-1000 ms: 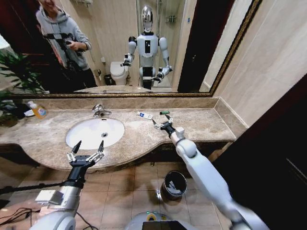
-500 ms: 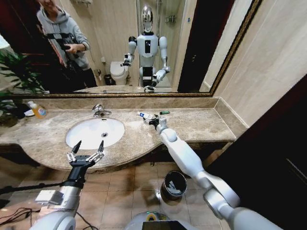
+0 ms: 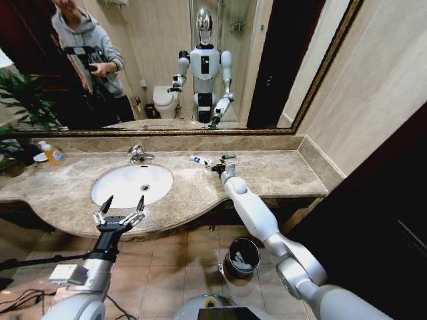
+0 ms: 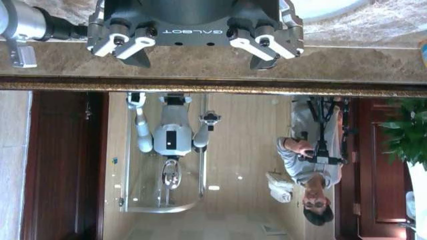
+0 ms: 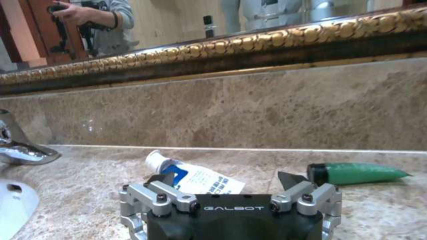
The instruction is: Pick up the trash from the sink and place it in the trash bin.
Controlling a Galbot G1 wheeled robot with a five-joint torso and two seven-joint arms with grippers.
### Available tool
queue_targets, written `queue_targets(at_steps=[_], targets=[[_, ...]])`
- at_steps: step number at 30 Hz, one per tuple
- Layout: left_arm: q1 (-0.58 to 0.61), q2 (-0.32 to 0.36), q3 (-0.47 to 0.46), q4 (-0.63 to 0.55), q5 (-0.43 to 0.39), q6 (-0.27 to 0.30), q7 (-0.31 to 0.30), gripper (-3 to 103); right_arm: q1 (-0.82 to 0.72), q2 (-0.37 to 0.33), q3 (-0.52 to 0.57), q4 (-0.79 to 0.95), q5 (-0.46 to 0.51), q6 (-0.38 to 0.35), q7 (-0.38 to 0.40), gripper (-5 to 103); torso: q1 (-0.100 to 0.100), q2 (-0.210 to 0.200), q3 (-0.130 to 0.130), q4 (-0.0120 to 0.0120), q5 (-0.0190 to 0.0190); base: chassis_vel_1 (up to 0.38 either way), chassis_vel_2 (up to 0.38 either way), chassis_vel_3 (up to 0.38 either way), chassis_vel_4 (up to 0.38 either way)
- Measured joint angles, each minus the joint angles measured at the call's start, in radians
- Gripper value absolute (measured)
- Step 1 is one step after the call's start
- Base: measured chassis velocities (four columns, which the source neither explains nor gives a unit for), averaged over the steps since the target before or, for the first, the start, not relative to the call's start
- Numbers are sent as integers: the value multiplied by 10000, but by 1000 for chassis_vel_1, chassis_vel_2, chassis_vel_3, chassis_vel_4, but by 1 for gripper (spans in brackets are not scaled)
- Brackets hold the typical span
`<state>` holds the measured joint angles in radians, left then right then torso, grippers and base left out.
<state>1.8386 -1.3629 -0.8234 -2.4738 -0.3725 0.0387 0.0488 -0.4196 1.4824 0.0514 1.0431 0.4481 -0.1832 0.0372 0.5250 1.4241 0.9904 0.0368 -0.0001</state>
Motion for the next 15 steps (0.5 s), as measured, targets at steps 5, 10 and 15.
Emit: queue_targets(at_steps=[5,10,15], targets=[[0,0,0,0,0,0,0,100,385,340,-39,-982,-305,479,-164,100,1,0,0,0,1,0,0,0,0],[0,0,0,0,0,0,0,100,554,614,-35,-1565,-520,735,-239,100,1,0,0,0,2,0,0,0,0],[0,1,0,-1,0,0,0,100,742,773,-28,-1995,-802,938,-242,100,0,1,0,0,1,0,0,0,0]])
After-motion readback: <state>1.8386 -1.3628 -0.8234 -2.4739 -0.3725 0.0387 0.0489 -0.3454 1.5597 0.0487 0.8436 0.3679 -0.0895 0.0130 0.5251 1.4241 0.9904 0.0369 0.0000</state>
